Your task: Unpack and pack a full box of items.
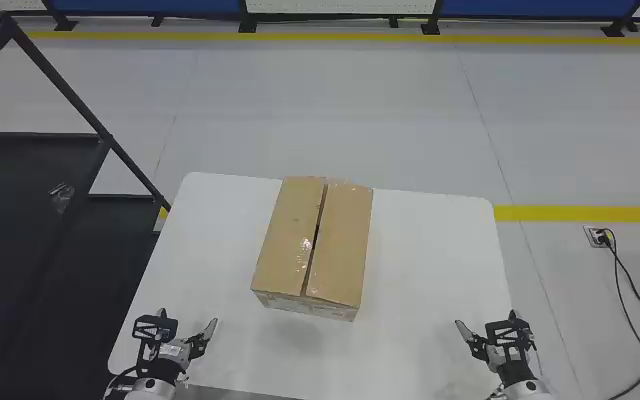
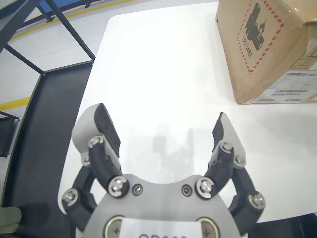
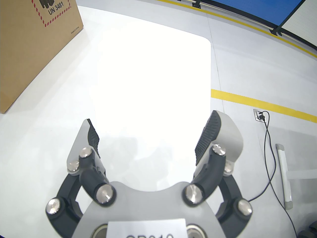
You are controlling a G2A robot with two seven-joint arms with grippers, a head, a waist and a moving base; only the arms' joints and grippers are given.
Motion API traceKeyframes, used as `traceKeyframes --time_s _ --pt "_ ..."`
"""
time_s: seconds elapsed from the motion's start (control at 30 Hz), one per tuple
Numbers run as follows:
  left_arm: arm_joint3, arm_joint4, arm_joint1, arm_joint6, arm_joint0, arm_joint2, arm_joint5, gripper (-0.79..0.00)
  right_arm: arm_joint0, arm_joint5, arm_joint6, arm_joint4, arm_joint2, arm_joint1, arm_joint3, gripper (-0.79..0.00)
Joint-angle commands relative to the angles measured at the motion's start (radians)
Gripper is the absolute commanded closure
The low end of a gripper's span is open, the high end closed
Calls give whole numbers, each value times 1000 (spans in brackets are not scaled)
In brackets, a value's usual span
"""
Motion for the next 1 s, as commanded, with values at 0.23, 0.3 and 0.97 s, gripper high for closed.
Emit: traceKeyframes --time_s 0.23,0.3,0.97 --pt "-3 -11 -2 27 -2 9 -19 -785 2 -16 -41 -31 -13 -1 -18 -785" --pt "-3 -32 -3 59 -1 4 -43 -785 -2 -23 -79 -80 -21 0 -37 -785" --pt "-35 -35 0 89 -47 -32 -112 -785 22 20 -65 -445 -156 -5 -171 -785"
